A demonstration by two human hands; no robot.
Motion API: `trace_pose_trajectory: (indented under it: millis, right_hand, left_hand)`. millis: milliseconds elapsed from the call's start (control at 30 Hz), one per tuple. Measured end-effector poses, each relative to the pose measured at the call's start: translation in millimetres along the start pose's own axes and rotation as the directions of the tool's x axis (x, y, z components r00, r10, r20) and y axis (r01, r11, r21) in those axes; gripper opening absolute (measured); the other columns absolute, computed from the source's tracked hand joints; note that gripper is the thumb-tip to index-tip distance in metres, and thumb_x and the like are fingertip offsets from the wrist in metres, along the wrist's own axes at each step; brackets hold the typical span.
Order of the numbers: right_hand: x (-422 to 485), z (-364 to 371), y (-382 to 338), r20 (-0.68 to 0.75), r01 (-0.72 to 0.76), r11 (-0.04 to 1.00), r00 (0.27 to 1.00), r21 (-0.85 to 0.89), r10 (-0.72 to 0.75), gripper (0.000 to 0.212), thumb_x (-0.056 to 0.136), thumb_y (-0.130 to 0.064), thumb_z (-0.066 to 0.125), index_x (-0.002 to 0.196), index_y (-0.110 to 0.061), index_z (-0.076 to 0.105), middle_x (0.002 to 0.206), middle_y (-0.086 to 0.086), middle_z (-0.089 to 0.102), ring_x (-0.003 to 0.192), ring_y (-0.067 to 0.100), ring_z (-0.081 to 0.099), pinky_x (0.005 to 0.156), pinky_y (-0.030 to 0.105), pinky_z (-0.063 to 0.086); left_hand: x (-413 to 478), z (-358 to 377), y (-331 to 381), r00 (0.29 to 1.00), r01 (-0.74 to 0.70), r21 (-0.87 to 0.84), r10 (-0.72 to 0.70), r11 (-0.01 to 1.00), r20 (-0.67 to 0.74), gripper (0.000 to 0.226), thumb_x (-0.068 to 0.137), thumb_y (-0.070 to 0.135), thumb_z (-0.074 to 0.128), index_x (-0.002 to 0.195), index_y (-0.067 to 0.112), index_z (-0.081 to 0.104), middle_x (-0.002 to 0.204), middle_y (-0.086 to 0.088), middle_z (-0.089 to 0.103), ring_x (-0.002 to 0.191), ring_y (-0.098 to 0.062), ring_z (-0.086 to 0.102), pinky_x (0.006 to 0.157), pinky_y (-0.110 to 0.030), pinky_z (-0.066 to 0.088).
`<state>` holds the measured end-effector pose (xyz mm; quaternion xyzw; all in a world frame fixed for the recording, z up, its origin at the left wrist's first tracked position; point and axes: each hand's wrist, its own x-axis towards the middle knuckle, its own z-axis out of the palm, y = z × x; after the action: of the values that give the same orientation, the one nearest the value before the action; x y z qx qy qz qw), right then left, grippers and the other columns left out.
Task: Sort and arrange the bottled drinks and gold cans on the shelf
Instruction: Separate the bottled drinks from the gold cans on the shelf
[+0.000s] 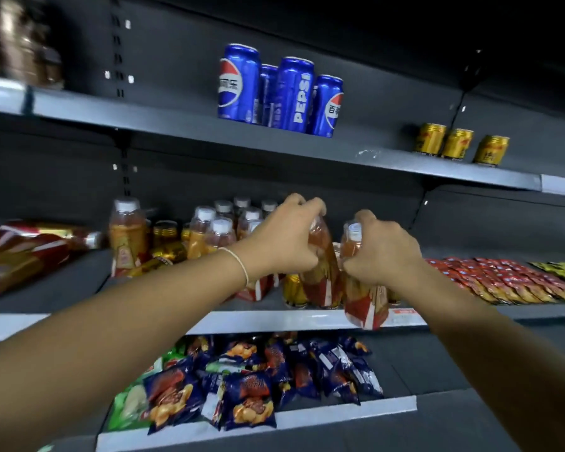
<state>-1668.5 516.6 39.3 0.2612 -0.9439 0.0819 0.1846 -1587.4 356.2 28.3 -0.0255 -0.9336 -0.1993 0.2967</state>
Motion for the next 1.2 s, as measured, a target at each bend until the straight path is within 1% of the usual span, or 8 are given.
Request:
trace_pose_trajectory:
  millis: [233, 367, 467, 533, 800, 900, 1100, 1200]
  right_hand:
    - [-52.0, 13.0, -114.7, 0.268, 0.103, 0.950, 0.946, 0.293, -0.185, 0.060, 0.069, -0.037, 0.077, 0.123, -0.026, 0.054, 0.101, -0.001, 0.060, 0.074, 0.014, 0.052, 0.052, 0.021, 0.044]
    - [-75.4, 28.8, -187.8, 0.343, 0.114, 0.881, 0.892, 0.459, -0.294, 0.051, 0.065, -0.025, 0.083, 0.103, -0.030, 0.050, 0.090, -0.007, 0.058, 0.070, 0.007, 0.056, 0.053, 0.024, 0.053]
    - [-88.9, 35.5, -243.9, 0.351, 0.143, 0.818, 0.852, 0.557, -0.389, 0.050, 0.062, -0.021, 0.085, 0.102, -0.028, 0.056, 0.094, -0.001, 0.064, 0.077, 0.017, 0.065, 0.055, 0.033, 0.057]
    - [-96.9, 36.3, -283.2, 0.361, 0.165, 0.769, 0.809, 0.618, -0.464, 0.061, 0.062, -0.019, 0.086, 0.113, -0.028, 0.054, 0.100, 0.002, 0.064, 0.076, 0.019, 0.066, 0.046, 0.028, 0.051]
    - [-128.0, 30.5, -428.8, 0.309, 0.263, 0.585, 0.648, 0.767, -0.696, 0.055, 0.062, -0.018, 0.088, 0.106, -0.030, 0.058, 0.092, 0.001, 0.071, 0.081, 0.026, 0.072, 0.054, 0.033, 0.057]
    - [-137.2, 29.8, -477.3, 0.300, 0.285, 0.526, 0.570, 0.801, -0.765, 0.054, 0.064, -0.018, 0.088, 0.108, -0.027, 0.056, 0.094, 0.002, 0.068, 0.081, 0.022, 0.070, 0.046, 0.025, 0.051]
    - [-140.2, 50.0, -571.1, 0.276, 0.285, 0.436, 0.462, 0.853, -0.843, 0.058, 0.063, -0.017, 0.090, 0.109, -0.027, 0.056, 0.092, -0.001, 0.071, 0.082, 0.020, 0.071, 0.059, 0.034, 0.058]
    - [-135.3, 63.3, -619.0, 0.264, 0.281, 0.399, 0.416, 0.873, -0.870, 0.058, 0.062, -0.017, 0.091, 0.109, -0.026, 0.057, 0.086, -0.003, 0.071, 0.074, 0.016, 0.070, 0.053, 0.031, 0.057]
  left_hand:
    - [-114.6, -74.2, -25.7, 0.960, 0.113, 0.214, -0.162, 0.970, 0.227, 0.038, 0.071, 0.018, 0.065, 0.107, 0.018, 0.056, 0.097, 0.001, 0.058, 0.096, -0.021, 0.056, 0.070, -0.032, 0.053]
    - [-184.1, -109.9, -59.6, 0.932, 0.188, 0.230, -0.248, 0.955, 0.266, 0.025, 0.074, 0.022, 0.067, 0.090, 0.028, 0.049, 0.081, 0.010, 0.046, 0.094, -0.021, 0.053, 0.056, -0.022, 0.036]
    - [-232.3, -142.8, -88.0, 0.900, 0.304, 0.315, -0.380, 0.899, 0.216, 0.034, 0.072, 0.020, 0.066, 0.104, 0.018, 0.054, 0.094, 0.001, 0.053, 0.102, -0.024, 0.051, 0.071, -0.031, 0.049]
    - [-262.6, -169.2, -104.3, 0.872, 0.396, 0.346, -0.467, 0.850, 0.149, 0.041, 0.073, 0.018, 0.065, 0.113, 0.015, 0.055, 0.099, -0.003, 0.057, 0.104, -0.024, 0.049, 0.080, -0.036, 0.052]
    - [-362.4, -268.1, -150.1, 0.703, 0.691, 0.320, -0.706, 0.648, -0.089, 0.048, 0.084, 0.021, 0.054, 0.131, 0.019, 0.045, 0.100, -0.005, 0.051, 0.106, -0.027, 0.053, 0.070, -0.028, 0.047]
    - [-396.5, -293.9, -169.1, 0.641, 0.753, 0.329, -0.748, 0.570, -0.170, 0.040, 0.085, 0.018, 0.054, 0.124, 0.015, 0.049, 0.087, 0.003, 0.049, 0.099, -0.027, 0.057, 0.070, -0.031, 0.048]
    - [-452.1, -336.8, -221.4, 0.474, 0.864, 0.330, -0.834, 0.379, -0.283, 0.028, 0.079, 0.019, 0.056, 0.107, 0.018, 0.054, 0.091, -0.001, 0.055, 0.091, -0.024, 0.054, 0.061, -0.031, 0.048]
    - [-469.3, -360.4, -253.0, 0.411, 0.898, 0.301, -0.857, 0.322, -0.311, 0.038, 0.073, 0.022, 0.060, 0.110, 0.017, 0.057, 0.098, -0.004, 0.061, 0.091, -0.025, 0.058, 0.073, -0.039, 0.057]
